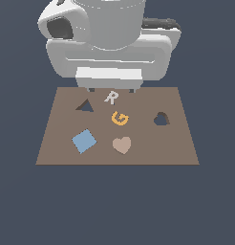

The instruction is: Insert a designated object into the corresponding slot on a board.

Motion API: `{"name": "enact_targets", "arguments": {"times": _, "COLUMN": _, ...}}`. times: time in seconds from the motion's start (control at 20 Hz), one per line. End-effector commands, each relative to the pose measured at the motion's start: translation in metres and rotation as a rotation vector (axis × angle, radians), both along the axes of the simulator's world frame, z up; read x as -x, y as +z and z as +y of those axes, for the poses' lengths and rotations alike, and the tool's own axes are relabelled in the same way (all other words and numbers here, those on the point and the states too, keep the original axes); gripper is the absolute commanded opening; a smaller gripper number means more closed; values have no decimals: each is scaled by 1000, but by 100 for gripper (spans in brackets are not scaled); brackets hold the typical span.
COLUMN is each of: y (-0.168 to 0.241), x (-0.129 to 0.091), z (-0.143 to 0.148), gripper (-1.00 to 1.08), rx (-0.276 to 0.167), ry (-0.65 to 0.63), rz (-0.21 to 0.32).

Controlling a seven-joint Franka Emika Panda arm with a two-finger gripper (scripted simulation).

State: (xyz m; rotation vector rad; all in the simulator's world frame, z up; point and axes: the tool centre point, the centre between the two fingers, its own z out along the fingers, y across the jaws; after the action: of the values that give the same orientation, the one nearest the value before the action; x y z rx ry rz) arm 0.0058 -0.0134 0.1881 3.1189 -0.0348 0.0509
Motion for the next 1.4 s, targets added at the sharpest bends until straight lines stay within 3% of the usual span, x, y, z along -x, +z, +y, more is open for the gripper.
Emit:
{"name": "enact_targets", "arguments": {"times": 0.0, "y": 0, "x": 0, "z": 0, "gripper": 100, "rx": 0, "ry": 0, "rz": 0}}
{"name": "enact_targets", "arguments": {"times": 0.65, "y": -24, "x": -13, "z": 8, "gripper": 100, "rx": -5, "ry": -102, "rz": 4}}
{"name": "enact_targets", "arguments": {"times": 1.35, "y": -100, "x": -57, "z": 25, "gripper": 100, "rx": -21, "ry": -427, "rz": 18}}
